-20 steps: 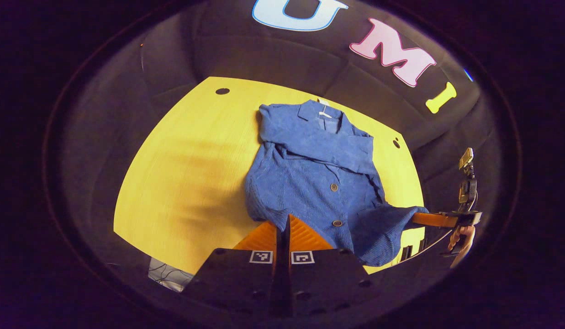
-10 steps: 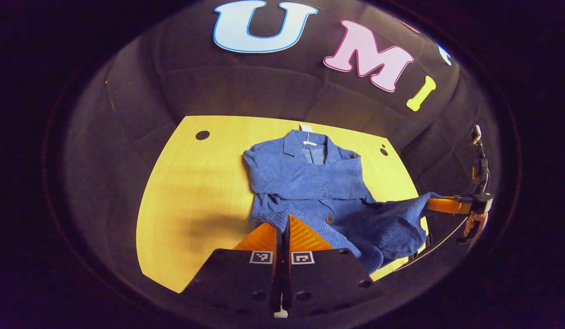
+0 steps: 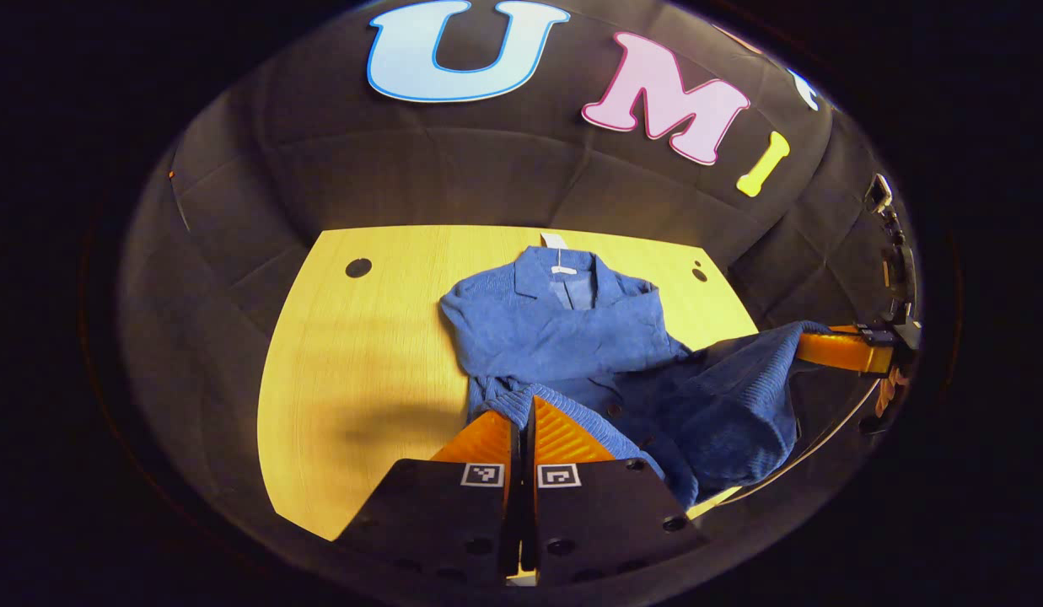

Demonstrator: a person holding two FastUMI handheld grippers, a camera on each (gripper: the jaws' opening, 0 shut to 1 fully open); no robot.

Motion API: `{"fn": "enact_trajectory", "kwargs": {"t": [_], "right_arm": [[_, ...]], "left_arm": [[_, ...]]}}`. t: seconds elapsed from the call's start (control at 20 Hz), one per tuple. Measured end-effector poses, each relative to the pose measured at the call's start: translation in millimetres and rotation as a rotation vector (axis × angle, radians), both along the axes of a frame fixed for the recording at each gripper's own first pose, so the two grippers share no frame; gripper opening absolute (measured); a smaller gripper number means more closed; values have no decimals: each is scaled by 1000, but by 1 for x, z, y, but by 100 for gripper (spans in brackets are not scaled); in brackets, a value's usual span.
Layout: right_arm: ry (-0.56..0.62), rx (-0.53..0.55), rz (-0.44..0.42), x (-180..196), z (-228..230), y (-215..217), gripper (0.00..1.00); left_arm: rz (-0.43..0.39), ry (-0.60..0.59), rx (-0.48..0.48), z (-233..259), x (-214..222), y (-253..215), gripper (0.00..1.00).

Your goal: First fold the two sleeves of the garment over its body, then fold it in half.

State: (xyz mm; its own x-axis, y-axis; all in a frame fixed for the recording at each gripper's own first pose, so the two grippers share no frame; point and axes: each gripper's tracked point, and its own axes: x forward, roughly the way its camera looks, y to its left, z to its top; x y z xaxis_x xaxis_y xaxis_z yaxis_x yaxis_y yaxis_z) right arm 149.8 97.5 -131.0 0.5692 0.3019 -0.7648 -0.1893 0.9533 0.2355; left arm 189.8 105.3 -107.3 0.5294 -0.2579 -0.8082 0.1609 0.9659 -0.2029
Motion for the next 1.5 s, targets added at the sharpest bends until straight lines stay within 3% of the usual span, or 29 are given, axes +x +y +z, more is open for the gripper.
{"fn": "enact_trajectory", "kwargs": {"t": [0.25,0.5,0.7,1.05,1.3,1.45,1.5], "right_arm": [[-12,-21,-42,107,-10,-32,6],[80,-40,-99,197,-89,-78,6],[168,-78,-74,222,-173,-93,6],[234,-45,-88,248,-230,-108,6],[254,-67,-89,254,-261,-116,6],[218,-91,-72,261,-266,-110,6],[205,-96,-70,264,-268,-108,12]], "left_arm": [[72,0,28,3,62,16,0],[162,98,52,-34,131,22,0],[265,255,17,-91,163,14,0],[399,295,-103,-125,207,15,0],[440,370,-15,-149,211,17,0],[422,315,62,-147,224,16,0],[395,285,67,-144,229,16,0]]}}
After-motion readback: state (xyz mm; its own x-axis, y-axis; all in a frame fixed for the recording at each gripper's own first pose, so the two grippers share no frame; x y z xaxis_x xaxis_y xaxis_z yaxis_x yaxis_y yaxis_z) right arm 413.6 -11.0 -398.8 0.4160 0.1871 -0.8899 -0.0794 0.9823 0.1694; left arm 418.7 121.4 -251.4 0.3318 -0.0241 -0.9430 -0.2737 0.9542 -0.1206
